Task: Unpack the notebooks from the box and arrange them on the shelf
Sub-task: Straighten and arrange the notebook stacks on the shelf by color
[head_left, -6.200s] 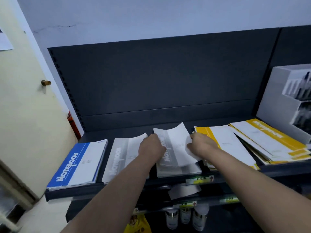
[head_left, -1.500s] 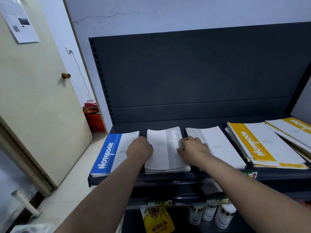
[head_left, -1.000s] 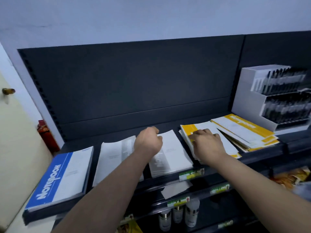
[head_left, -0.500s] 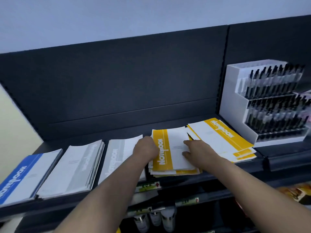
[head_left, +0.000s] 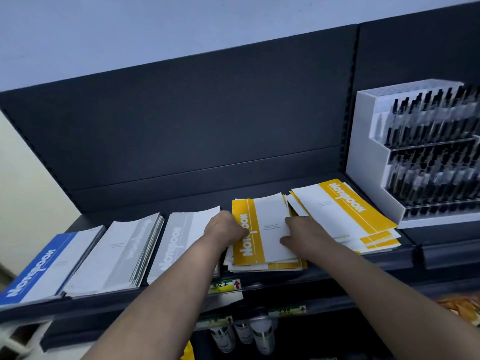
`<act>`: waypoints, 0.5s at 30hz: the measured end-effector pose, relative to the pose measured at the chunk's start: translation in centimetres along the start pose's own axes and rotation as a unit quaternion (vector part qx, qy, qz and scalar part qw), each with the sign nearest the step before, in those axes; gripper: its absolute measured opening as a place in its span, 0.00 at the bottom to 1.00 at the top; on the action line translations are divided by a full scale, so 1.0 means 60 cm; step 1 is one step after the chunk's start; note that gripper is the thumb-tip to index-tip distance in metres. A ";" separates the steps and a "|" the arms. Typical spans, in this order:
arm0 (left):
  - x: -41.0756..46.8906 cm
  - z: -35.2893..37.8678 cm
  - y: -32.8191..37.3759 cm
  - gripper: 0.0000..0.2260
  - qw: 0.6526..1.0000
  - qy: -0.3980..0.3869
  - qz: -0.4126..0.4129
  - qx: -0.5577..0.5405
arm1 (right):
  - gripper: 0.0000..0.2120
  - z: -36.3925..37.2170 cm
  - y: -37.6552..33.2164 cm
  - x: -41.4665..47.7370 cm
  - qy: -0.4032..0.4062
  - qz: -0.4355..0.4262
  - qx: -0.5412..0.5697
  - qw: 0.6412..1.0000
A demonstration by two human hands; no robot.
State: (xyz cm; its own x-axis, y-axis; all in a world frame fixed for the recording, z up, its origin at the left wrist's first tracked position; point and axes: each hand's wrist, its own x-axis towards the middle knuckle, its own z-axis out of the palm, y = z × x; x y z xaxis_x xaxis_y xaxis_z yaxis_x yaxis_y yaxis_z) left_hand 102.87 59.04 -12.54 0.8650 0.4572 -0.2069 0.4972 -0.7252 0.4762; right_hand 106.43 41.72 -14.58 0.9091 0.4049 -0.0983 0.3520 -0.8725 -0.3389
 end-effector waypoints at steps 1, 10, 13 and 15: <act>0.001 0.001 0.001 0.15 1.000 0.001 -0.002 0.001 | 0.07 0.001 0.000 0.000 0.001 0.001 -0.001 1.000; 0.004 -0.002 0.012 0.19 0.995 -0.009 -0.024 -0.093 | 0.08 -0.002 -0.015 -0.008 -0.012 0.001 -0.004 1.000; 0.003 -0.004 0.019 0.18 0.986 -0.026 -0.032 -0.162 | 0.07 -0.006 -0.017 -0.008 -0.024 0.000 0.001 1.000; -0.002 -0.009 0.027 0.14 0.977 -0.040 -0.031 -0.206 | 0.15 -0.012 -0.019 -0.010 -0.033 0.005 0.015 0.999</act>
State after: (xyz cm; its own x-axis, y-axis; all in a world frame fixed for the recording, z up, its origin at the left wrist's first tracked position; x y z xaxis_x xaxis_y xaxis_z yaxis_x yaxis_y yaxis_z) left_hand 103.53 58.12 -11.28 0.8452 0.4395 -0.3043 0.4930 -0.4210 0.7614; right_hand 105.66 42.29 -13.44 0.8956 0.4137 -0.1637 0.3343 -0.8685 -0.3659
